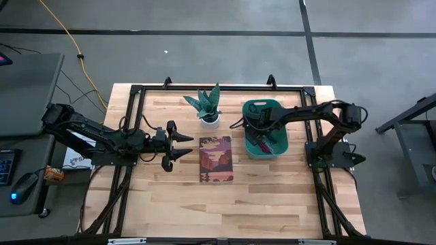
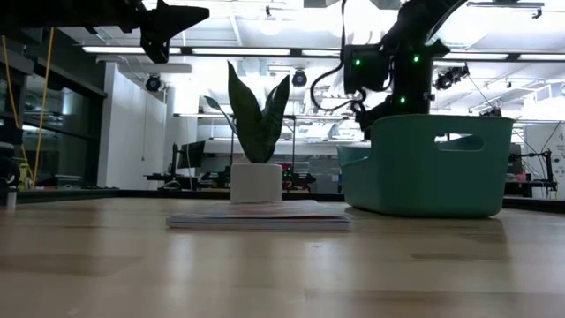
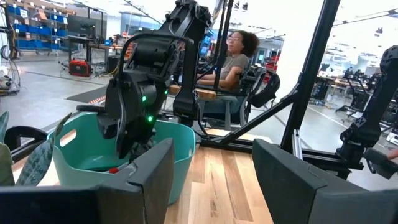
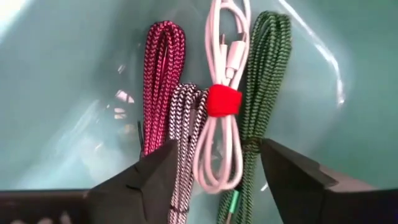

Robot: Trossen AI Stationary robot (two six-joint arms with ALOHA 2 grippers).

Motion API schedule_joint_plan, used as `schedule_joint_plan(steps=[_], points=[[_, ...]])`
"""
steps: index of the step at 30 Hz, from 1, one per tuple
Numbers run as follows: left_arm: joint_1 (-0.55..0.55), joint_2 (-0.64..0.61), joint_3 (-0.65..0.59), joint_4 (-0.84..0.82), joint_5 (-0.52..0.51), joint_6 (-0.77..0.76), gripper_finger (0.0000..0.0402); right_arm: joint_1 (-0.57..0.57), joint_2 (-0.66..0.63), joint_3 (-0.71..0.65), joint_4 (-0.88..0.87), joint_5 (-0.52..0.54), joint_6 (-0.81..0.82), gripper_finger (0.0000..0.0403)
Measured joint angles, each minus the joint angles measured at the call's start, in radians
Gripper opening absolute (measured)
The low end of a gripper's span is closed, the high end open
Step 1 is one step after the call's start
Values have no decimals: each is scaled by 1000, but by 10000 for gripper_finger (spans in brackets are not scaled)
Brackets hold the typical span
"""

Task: Pick and place USB-C Cables
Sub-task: Return to Home Position

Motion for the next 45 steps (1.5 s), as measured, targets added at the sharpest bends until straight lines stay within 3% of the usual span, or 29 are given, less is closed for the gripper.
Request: schedule_joint_plan(steps=[8, 13, 17, 25, 32, 45], points=[[0, 0, 0, 0, 0, -3, 196, 61, -141, -5, -6, 86, -53, 229], [0, 0, 0, 0, 0, -8, 196, 159, -282, -91, 95, 134, -75, 229], [0, 0, 0, -1, 0, -18, 196, 247, -410, -205, 284, 147, -96, 229], [0, 0, 0, -1, 0, -18, 196, 394, -602, -360, 840, 144, -270, 229], [0, 0, 0, -1, -1, -18, 196, 473, -625, -363, 1072, 134, -450, 229], [0, 0, 0, -1, -4, -12, 196, 494, -619, -363, 1087, 134, -477, 229]])
